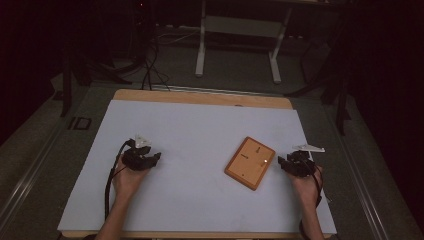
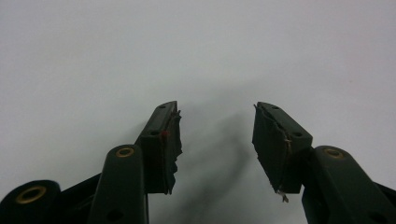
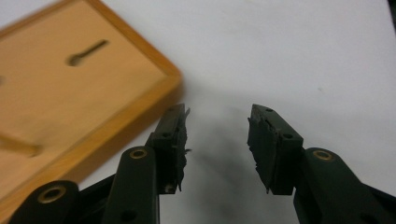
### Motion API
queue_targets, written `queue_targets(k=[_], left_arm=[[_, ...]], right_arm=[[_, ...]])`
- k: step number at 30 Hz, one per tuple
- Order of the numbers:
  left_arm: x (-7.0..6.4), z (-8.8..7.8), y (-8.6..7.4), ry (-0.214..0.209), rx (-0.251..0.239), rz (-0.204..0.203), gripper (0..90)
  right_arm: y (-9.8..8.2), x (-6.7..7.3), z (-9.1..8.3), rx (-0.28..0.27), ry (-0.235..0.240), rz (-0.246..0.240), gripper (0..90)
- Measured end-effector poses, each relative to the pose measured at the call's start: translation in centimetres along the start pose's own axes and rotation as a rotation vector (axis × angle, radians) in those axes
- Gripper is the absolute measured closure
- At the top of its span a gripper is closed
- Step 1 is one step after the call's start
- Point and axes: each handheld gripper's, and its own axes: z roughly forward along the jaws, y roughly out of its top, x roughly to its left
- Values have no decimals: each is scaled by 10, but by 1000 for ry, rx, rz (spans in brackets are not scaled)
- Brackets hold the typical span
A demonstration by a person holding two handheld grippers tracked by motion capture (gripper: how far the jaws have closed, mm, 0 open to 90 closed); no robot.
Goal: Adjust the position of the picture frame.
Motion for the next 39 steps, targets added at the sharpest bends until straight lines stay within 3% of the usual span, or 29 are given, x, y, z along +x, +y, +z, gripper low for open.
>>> queue_targets(k=[2, 3, 4, 7, 15, 28, 33, 34, 39], left_arm=[[0, -2, 0, 6, -4, 10, 528], [1, -2, 0, 7, -5, 11, 540], [1, -2, 0, 0, -7, 5, 550], [1, -2, -1, -29, 3, 10, 560], [-1, -3, 1, -49, 7, 20, 544], [-5, -6, 2, -58, -1, 41, 547], [-5, -5, 2, -60, 5, 29, 559], [-5, -5, 2, -60, 9, 26, 565], [-5, -6, 2, -59, 2, 24, 565]], right_arm=[[0, 1, -1, 2, 14, -6, 562], [2, 5, -3, 3, 56, -23, 561], [3, 7, -4, 5, 65, -41, 563], [5, 11, -6, 9, 77, -63, 571], [9, 16, -10, 19, 104, -89, 619], [17, 28, -26, -37, 165, -109, 646], [19, 36, -28, -56, 182, -141, 813], [20, 40, -28, -66, 205, -140, 830], [21, 47, -26, -80, 249, -128, 789]])
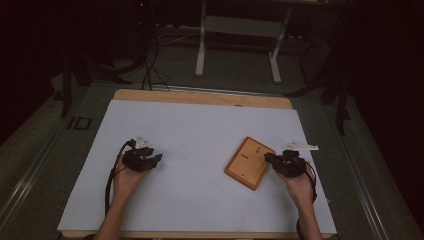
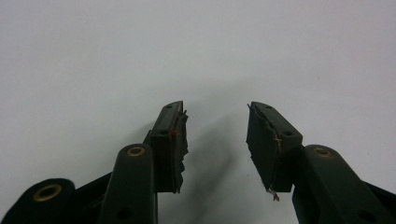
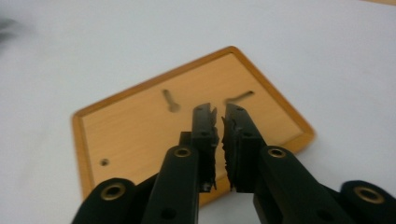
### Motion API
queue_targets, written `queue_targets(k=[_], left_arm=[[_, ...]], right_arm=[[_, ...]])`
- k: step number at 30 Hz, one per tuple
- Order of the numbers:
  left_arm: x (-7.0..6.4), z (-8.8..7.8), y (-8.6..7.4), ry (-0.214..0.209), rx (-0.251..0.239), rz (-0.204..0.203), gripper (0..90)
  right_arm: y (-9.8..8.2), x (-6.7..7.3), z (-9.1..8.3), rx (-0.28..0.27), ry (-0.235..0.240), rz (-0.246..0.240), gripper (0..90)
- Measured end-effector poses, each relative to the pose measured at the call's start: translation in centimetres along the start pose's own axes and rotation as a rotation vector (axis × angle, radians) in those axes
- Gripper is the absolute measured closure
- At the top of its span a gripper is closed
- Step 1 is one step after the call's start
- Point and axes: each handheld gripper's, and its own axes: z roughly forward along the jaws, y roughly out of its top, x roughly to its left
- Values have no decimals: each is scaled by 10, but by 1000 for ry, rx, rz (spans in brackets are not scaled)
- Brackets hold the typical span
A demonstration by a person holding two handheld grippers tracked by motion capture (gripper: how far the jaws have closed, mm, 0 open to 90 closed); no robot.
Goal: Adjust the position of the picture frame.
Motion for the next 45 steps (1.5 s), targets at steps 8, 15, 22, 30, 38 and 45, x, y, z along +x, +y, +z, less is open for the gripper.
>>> queue_targets(k=[8, 15, 22, 30, 38, 45], left_arm=[[0, 1, 0, 5, 10, -8, 559], [-3, 2, 0, -3, 13, -6, 560], [-2, 3, 0, -24, 9, -34, 561], [-4, 2, 0, -12, 14, -16, 559], [-2, 1, -1, -5, 10, -26, 561], [-3, 2, -1, -6, 13, -21, 560]], right_arm=[[-7, 6, 12, 41, -8, 2, 761], [-22, 11, 26, 43, -58, 39, 805], [-27, 14, 27, 8, -97, 76, 834], [-28, 14, 29, -26, -154, 125, 843], [-26, 9, 28, -46, -177, 132, 845], [-24, -3, 28, -79, -178, 197, 845]])
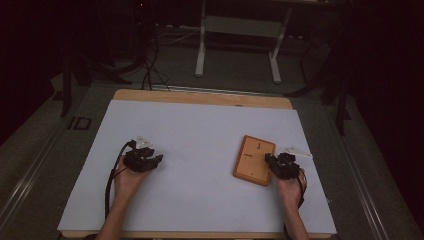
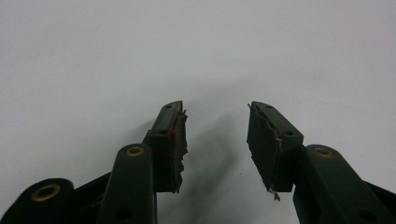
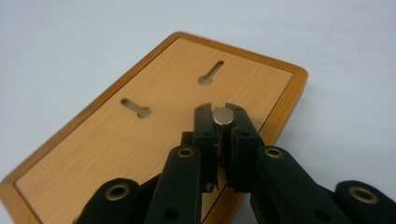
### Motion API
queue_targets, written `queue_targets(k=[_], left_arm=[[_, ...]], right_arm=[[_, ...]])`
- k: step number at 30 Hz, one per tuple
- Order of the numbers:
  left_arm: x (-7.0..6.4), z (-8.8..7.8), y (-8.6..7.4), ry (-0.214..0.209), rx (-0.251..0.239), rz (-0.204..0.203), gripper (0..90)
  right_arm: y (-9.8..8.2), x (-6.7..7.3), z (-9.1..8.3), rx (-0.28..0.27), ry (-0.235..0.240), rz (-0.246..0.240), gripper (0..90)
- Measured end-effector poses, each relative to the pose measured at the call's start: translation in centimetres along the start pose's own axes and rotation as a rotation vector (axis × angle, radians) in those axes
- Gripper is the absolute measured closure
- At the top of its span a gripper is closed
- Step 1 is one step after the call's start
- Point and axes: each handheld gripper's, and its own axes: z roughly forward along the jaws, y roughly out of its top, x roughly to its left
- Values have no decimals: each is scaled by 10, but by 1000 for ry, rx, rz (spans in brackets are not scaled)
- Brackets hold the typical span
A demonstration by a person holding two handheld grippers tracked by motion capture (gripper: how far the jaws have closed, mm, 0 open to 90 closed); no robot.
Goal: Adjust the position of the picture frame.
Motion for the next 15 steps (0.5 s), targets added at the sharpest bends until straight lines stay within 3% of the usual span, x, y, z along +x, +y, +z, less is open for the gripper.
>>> queue_targets(k=[3, 15], left_arm=[[0, -1, 0, 2, -5, -6, 560], [1, 0, 0, -5, -2, -15, 560]], right_arm=[[1, -3, 0, -16, 13, 28, 846], [4, 11, 0, -87, 25, -21, 847]])
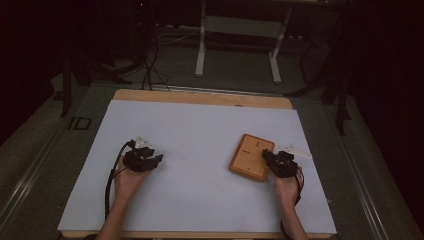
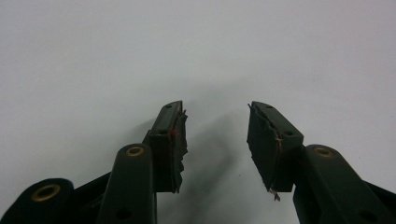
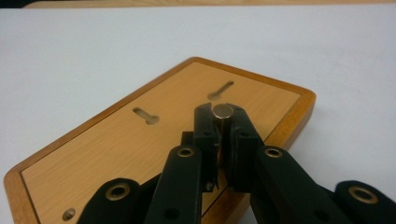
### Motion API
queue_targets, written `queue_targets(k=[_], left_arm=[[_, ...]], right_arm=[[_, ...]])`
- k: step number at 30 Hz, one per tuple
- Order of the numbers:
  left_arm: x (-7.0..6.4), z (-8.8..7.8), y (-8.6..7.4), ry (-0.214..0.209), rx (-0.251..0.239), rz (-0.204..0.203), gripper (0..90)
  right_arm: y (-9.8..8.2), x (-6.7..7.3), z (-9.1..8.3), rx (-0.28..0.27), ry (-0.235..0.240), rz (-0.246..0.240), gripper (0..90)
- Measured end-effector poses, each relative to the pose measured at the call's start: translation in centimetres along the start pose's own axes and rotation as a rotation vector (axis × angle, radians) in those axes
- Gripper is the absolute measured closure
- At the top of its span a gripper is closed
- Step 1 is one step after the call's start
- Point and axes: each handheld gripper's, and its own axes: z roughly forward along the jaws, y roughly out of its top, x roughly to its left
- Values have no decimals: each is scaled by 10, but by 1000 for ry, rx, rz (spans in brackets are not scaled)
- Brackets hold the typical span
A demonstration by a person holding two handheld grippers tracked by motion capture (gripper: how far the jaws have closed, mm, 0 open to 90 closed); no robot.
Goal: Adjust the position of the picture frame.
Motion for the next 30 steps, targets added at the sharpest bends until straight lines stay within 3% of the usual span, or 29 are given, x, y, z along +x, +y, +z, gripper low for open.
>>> queue_targets(k=[4, 8, 14, 16, 22, 30], left_arm=[[1, 0, 0, -5, -3, -6, 560], [2, -3, 1, -41, -27, -35, 570], [3, -2, 0, -33, -16, -34, 570], [4, -2, 0, -32, -22, -42, 570], [5, -4, 0, -27, -26, -31, 583], [5, -4, -1, -21, -23, -28, 589]], right_arm=[[1, 5, 0, -22, 3, -30, 847], [1, 10, -4, -41, 7, -66, 848], [2, 12, -3, -39, 33, -74, 848], [3, 15, -3, -29, 43, -102, 848], [8, 22, -2, -56, 48, -124, 848], [14, 37, 4, -64, 88, -168, 848]])
